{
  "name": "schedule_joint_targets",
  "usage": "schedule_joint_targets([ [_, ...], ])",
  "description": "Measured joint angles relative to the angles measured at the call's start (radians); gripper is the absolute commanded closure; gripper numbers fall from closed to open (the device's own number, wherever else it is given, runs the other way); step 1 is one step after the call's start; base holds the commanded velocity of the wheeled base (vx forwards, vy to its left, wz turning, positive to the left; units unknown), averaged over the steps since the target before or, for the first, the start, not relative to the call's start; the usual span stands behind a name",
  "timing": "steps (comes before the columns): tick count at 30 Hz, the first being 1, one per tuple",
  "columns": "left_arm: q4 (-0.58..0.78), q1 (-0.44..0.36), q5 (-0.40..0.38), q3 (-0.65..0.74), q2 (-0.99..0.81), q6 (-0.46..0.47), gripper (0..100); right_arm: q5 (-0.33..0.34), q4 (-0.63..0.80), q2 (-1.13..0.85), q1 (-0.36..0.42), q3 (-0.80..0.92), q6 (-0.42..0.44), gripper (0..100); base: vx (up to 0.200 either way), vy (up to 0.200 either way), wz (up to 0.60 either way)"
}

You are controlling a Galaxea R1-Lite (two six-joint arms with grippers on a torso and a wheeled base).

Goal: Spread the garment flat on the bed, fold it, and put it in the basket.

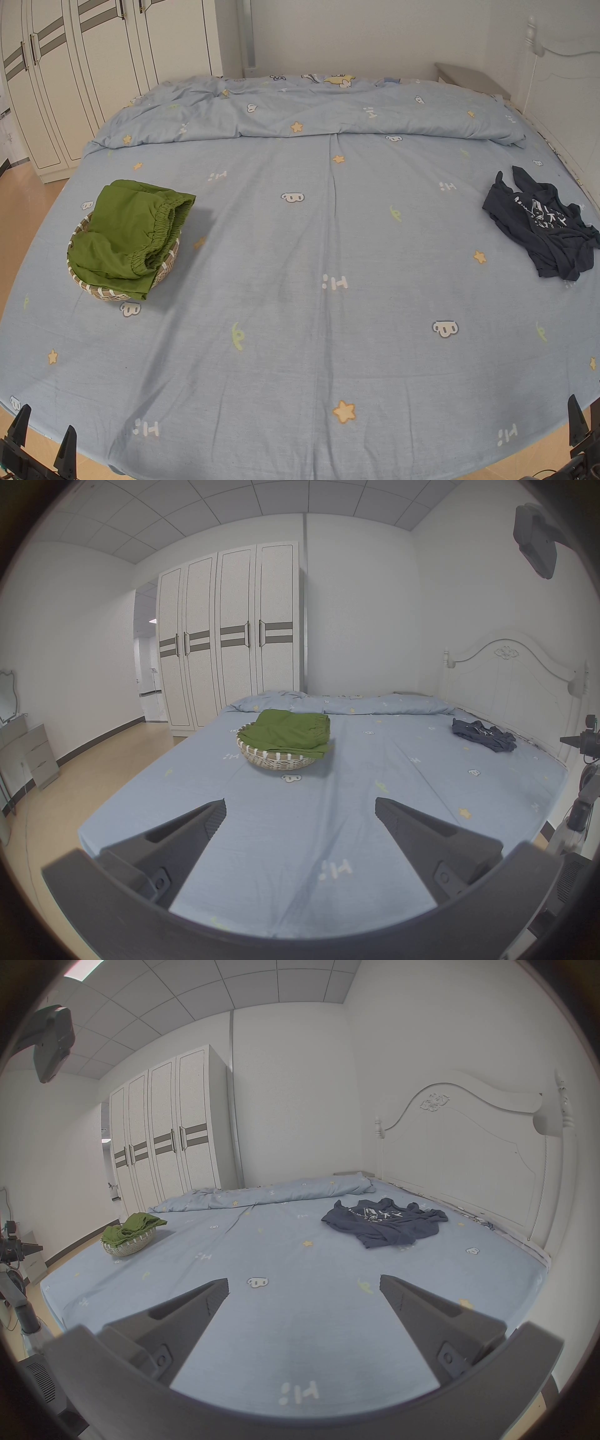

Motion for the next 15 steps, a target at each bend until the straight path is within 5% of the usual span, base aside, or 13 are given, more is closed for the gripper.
schedule_joint_targets([
  [9,-0.001,0.0,0.0,0.0,0.0,0.0,0,-0.001,0.0,0.0,0.0,0.0,0.0,0,0.0,-0.2,0.0],
  [15,0.0,0.0,0.0,0.0,0.001,0.0,0,-0.001,0.0,0.0,0.0,0.0,0.0,0,0.0,0.0,0.0],
])
